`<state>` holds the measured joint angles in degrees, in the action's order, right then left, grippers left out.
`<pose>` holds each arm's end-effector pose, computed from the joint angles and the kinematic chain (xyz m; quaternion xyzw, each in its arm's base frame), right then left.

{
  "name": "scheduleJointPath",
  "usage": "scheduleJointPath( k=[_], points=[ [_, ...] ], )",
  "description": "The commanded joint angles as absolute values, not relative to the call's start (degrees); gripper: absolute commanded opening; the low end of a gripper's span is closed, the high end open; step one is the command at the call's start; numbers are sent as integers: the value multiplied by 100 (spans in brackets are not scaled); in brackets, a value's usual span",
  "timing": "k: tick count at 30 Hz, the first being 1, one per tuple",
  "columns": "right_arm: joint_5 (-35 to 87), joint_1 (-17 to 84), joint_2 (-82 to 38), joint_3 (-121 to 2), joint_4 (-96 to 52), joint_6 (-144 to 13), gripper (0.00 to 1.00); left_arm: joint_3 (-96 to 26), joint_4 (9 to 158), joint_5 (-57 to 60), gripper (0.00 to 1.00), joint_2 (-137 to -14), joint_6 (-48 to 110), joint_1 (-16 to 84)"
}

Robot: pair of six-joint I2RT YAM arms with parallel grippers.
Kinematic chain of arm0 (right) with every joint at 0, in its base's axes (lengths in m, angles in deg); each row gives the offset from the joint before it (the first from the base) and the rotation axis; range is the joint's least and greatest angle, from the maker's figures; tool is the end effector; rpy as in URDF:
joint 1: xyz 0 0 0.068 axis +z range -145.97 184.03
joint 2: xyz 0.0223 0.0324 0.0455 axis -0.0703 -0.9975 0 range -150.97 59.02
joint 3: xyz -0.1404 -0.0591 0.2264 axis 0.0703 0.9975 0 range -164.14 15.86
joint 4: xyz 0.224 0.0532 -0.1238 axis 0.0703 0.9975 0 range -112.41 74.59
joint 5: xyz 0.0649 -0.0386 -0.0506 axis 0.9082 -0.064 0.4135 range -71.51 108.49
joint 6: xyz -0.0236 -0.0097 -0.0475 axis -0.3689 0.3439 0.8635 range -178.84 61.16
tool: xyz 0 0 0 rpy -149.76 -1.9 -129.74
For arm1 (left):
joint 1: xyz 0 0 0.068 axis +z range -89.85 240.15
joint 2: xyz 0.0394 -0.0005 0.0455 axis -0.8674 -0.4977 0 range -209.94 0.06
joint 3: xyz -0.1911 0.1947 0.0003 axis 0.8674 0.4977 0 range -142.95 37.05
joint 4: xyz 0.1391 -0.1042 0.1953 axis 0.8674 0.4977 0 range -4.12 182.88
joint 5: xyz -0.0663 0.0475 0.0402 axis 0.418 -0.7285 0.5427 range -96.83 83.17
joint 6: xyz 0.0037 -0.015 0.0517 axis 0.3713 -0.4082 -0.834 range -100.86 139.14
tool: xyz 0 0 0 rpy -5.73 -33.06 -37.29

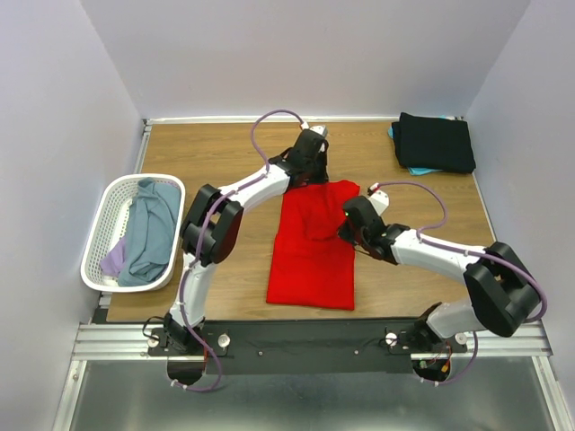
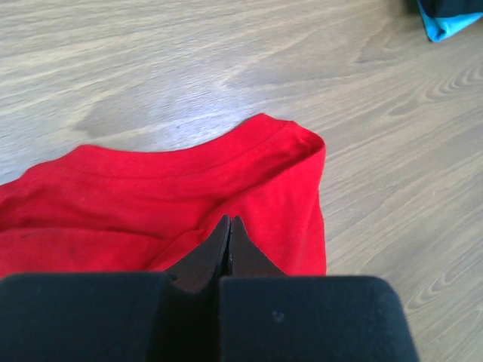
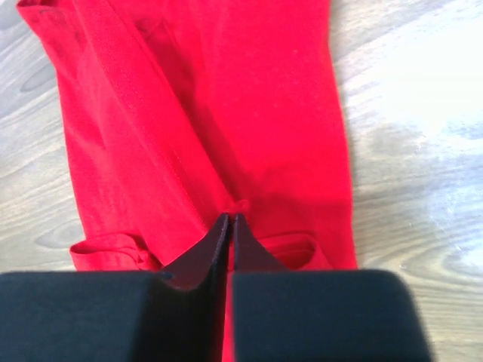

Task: Fold and stack the t-shirts
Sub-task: Fold the tshirt

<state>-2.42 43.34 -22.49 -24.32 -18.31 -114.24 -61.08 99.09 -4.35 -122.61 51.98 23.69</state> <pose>0.2246 0.1674 0.1816 0.1955 0.8914 0.1605 0.3761 0.3988 -0.2966 0.2214 0.0379 0.8969 -0.2662 0.3511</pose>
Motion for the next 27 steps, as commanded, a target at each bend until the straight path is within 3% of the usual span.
scheduleJointPath(
  k=[1, 4, 5, 9, 13, 15, 16, 20, 27],
  points=[
    [-533, 4367, -2026, -2229, -1485, -11562, 23, -6376, 9502, -261, 1, -12466, 5008, 2342],
    [-629, 4367, -1867, -2228, -1459, -11544, 35, -6306, 9406, -217, 18, -12449, 4920, 2341],
    [-638, 4367, -1815, -2246, -1441, -11475, 41, -6289, 9379, -217, 29, -12396, 4894, 2342],
    [-884, 4367, -1612, -2517, -1274, -11211, 44, -6227, 9326, -252, 37, -12203, 4832, 2412],
    [-666, 4367, -1901, -3027, -1265, -10754, 45, -6060, 9589, -638, 37, -11913, 5025, 2552],
    [-298, 4367, -2322, -3308, -1274, -10482, 45, -6051, 9975, -1200, 26, -11798, 5192, 2605],
    [-165, 4367, -2629, -3571, -1257, -10316, 43, -6016, 10116, -1271, 14, -11737, 5262, 2640],
    [152, 4367, -3236, -3924, -1274, -10235, 42, -5621, 10074, -1220, 0, -11640, 5359, 2649],
    [197, 4341, -3870, -3803, -1397, -10191, 41, -4839, 9564, -710, 0, -11753, 5447, 2640]
  ],
)
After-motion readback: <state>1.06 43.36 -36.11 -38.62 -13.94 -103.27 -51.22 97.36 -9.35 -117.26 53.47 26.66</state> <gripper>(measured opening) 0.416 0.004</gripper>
